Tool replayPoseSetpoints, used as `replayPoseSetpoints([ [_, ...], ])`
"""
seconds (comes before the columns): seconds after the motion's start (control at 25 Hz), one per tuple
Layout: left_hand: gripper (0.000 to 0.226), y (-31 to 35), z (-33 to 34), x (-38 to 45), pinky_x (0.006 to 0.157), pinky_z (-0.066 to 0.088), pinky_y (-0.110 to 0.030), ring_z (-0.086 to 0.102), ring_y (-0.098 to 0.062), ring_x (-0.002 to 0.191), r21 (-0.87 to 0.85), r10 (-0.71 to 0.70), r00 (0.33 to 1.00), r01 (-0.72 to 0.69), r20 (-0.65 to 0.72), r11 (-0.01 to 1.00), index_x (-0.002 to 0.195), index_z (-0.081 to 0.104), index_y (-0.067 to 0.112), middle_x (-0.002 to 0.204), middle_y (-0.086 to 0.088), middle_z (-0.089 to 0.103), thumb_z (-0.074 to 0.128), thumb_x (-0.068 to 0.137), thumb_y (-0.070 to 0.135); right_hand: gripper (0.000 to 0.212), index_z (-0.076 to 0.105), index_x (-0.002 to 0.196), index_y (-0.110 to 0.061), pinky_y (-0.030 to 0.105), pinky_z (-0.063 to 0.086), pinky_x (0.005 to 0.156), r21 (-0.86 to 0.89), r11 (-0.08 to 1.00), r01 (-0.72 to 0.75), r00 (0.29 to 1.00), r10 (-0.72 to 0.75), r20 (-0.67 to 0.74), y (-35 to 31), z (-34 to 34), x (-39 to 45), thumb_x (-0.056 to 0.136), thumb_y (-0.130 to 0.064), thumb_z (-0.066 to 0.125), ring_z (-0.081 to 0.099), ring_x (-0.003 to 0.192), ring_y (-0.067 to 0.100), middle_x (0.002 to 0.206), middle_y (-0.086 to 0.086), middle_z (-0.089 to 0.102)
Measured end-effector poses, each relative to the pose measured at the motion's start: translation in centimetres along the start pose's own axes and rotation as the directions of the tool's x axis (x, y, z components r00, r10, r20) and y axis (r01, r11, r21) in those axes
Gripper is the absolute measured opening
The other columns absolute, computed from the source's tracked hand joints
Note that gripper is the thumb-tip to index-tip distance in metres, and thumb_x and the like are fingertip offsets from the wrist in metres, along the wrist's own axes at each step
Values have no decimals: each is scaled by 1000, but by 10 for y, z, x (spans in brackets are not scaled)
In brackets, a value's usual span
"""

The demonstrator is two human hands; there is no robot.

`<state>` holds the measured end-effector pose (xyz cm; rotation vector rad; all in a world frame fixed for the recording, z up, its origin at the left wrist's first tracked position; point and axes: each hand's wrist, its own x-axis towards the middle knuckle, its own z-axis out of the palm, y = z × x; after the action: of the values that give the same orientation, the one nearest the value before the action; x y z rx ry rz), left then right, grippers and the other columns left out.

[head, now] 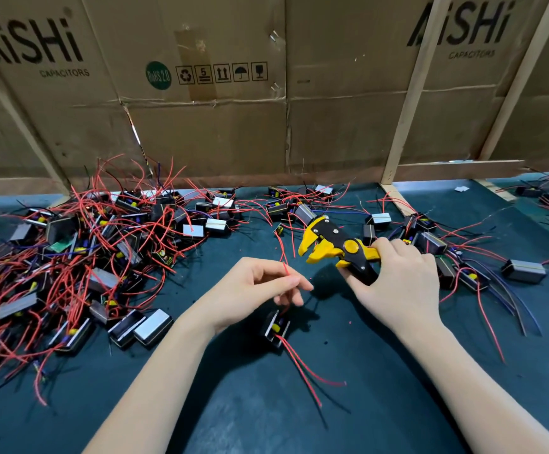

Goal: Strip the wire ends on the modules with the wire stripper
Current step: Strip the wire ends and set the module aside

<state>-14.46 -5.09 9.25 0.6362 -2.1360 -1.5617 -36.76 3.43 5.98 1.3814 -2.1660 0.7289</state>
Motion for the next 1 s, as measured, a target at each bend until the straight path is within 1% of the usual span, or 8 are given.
replayPoseSetpoints([
  [0.16,37,-3,6,3,67,36,-19,40,-13,69,64,-29,999,31,-40,997,102,77,11,63,8,47,42,105,23,54,62,91,-11,40,36,75,18,997,72,996,-73,54,-6,2,-3,71,-60,72,60,85,32,84,4,63],
  [0.28,45,-3,5,5,63,34,-22,34,-20,71,36,-60,997,61,-39,997,97,77,8,62,8,41,34,107,19,54,62,91,-10,40,37,75,29,996,82,995,-83,57,-8,3,-4,70,-59,72,59,85,32,85,4,62],
  [0.44,47,-2,4,4,65,27,-31,27,-32,70,103,-70,997,72,-22,992,80,77,19,63,2,34,38,99,37,53,63,93,-11,40,37,75,41,996,73,996,-75,45,-7,2,-5,72,-60,68,59,85,31,85,4,62],
  [0.52,47,-2,3,3,65,28,-28,29,-27,67,114,-68,998,69,-12,991,74,75,19,61,4,36,39,96,40,53,64,94,-11,40,38,76,43,996,73,996,-75,46,-7,2,-5,72,-59,70,59,85,32,86,4,63],
  [0.6,46,-3,3,3,63,32,-17,34,-12,62,110,-54,999,54,4,992,69,71,16,57,11,42,40,96,38,54,64,93,-9,40,38,76,35,996,82,996,-83,35,-8,2,-5,71,-57,73,59,84,33,85,5,63],
  [0.68,46,-5,3,4,64,33,-11,35,-7,60,110,-51,999,50,12,993,65,69,14,57,12,47,41,95,35,53,63,91,-9,40,38,75,33,995,94,995,-95,28,-9,2,-5,70,-57,73,59,83,32,83,5,62],
  [0.84,46,-8,1,5,66,34,-13,34,-10,61,111,-81,997,82,-13,990,60,66,14,59,4,42,43,93,37,51,64,90,-11,39,38,74,41,991,126,992,-127,12,-10,2,-6,69,-56,74,59,81,31,81,4,61],
  [1.0,44,-7,1,4,65,34,-15,34,-11,61,107,-82,997,82,-3,991,58,61,15,59,3,41,44,93,35,50,65,86,-10,38,37,71,25,989,148,989,-147,-22,-9,-1,-5,66,-53,79,60,76,32,77,5,62],
])
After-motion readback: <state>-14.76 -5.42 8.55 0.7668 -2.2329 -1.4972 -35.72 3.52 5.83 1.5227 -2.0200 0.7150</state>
